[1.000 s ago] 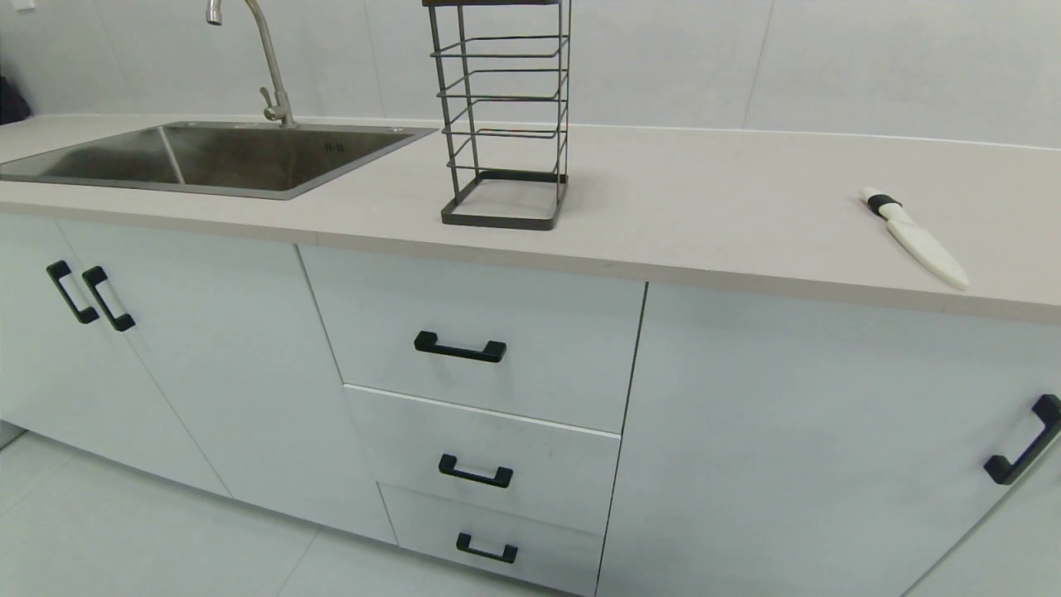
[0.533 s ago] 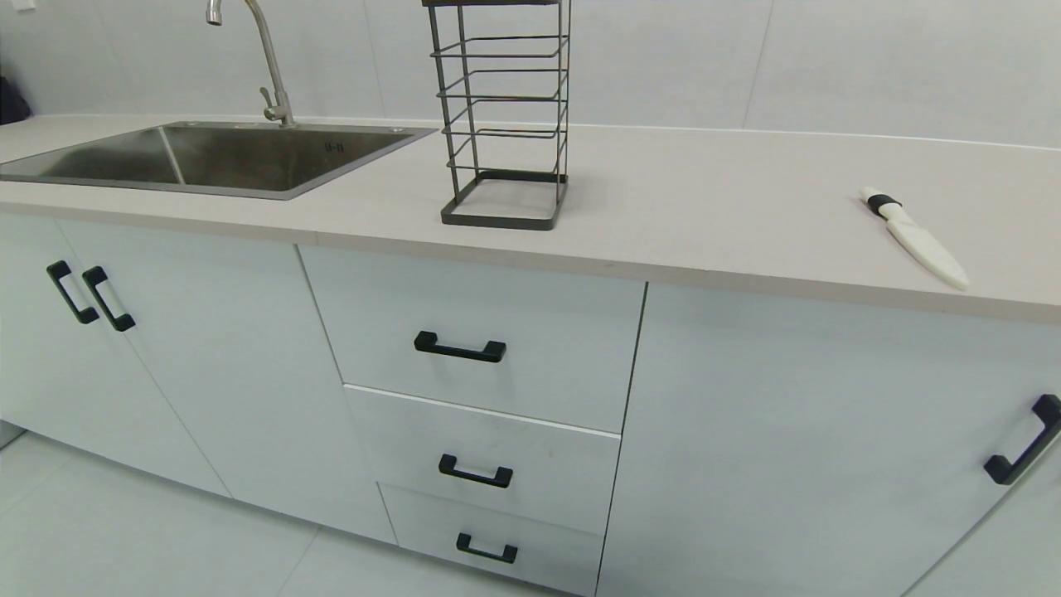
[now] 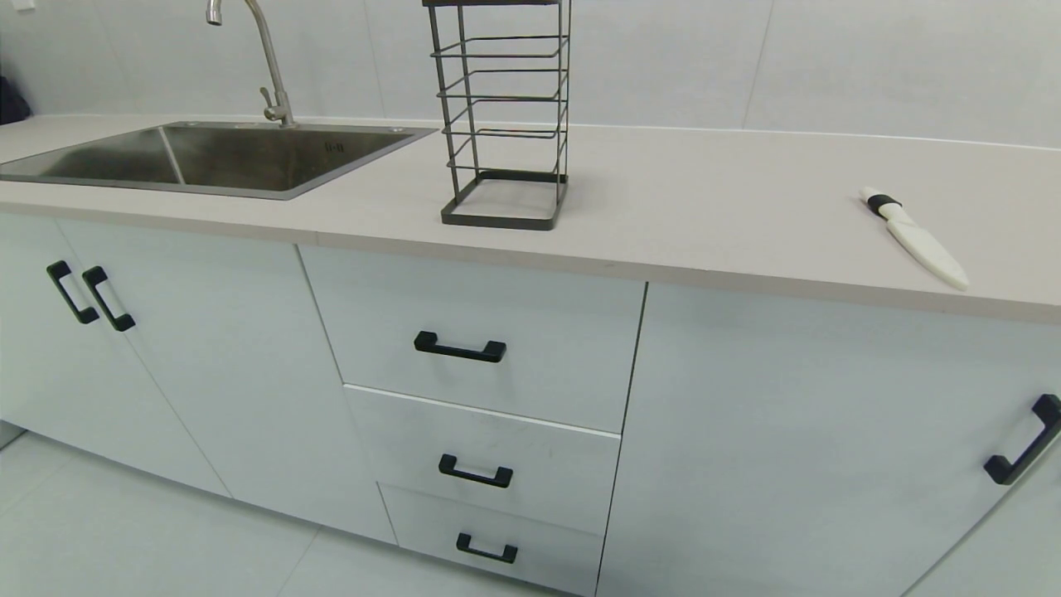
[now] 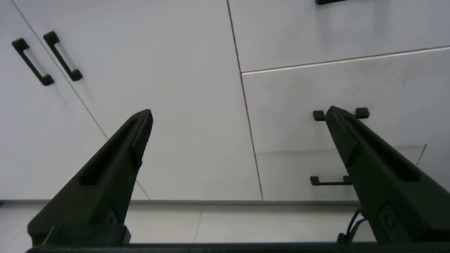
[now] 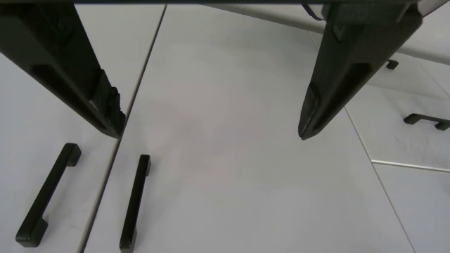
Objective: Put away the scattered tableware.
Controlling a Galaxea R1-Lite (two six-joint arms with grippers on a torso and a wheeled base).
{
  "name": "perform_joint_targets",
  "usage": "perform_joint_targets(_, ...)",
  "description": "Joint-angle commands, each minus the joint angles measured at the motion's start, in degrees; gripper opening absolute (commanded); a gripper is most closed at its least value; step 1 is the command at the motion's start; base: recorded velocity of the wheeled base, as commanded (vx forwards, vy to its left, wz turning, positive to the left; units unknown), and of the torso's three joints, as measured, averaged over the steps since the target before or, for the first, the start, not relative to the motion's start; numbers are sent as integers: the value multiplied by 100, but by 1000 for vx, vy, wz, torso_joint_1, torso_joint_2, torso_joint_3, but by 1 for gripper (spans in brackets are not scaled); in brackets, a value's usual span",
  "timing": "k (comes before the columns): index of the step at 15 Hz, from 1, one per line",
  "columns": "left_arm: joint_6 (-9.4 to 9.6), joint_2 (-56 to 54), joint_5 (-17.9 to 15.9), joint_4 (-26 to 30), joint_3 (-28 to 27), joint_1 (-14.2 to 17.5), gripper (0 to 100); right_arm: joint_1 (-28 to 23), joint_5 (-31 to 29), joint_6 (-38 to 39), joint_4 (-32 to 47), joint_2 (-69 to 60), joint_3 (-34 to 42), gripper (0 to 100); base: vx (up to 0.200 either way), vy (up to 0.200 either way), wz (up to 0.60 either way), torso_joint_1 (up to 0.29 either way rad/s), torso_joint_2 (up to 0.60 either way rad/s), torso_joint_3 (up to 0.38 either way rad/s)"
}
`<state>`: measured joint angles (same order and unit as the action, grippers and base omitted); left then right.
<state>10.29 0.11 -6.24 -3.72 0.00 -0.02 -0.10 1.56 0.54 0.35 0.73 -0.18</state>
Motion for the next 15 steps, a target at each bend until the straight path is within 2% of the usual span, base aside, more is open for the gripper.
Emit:
perform_joint_targets(1,-88,-11,18,-15,0,2,100,1,2,-1,0,6,1,100,0,0,0,0,0,0)
perform_joint_targets(3,-537,-11,62,-41,0,2,100,1,2,-1,0,6,1,100,0,0,0,0,0,0)
perform_joint_targets(4,-915,-11,53,-41,0,2,100,1,2,-1,0,6,1,100,0,0,0,0,0,0)
perform_joint_targets(5,-1161,-11,62,-41,0,2,100,1,2,-1,0,15,1,100,0,0,0,0,0,0)
perform_joint_targets(6,-1143,-11,62,-41,0,2,100,1,2,8,0,6,1,100,0,0,0,0,0,0)
perform_joint_targets(7,-941,-11,62,-32,0,2,100,1,2,-1,9,6,1,100,0,0,0,0,0,0)
perform_joint_targets(8,-616,-11,70,-50,0,2,100,1,2,-1,9,6,1,100,0,0,-600,-2,2,7)
perform_joint_targets(9,-378,-11,62,-76,0,2,100,1,2,-1,0,6,1,100,0,0,-600,2,2,-2)
perform_joint_targets(10,-273,-11,62,-217,0,2,100,1,2,-1,9,6,1,100,0,0,-600,-2,7,-2)
perform_joint_targets(11,-299,-11,70,-1175,0,2,100,1,2,-1,0,6,1,100,0,0,0,0,0,0)
perform_joint_targets(12,-370,-11,70,-1245,0,2,100,1,2,-1,0,6,1,100,0,0,0,0,0,0)
perform_joint_targets(13,-422,-11,70,-1034,0,2,100,1,2,-1,0,6,1,100,0,0,0,0,0,0)
perform_joint_targets(14,-422,-11,70,-252,0,2,100,1,2,-1,0,6,1,100,0,0,0,0,0,0)
perform_joint_targets(15,-589,-11,62,11,0,2,100,1,2,-1,0,6,1,100,0,0,0,0,0,0)
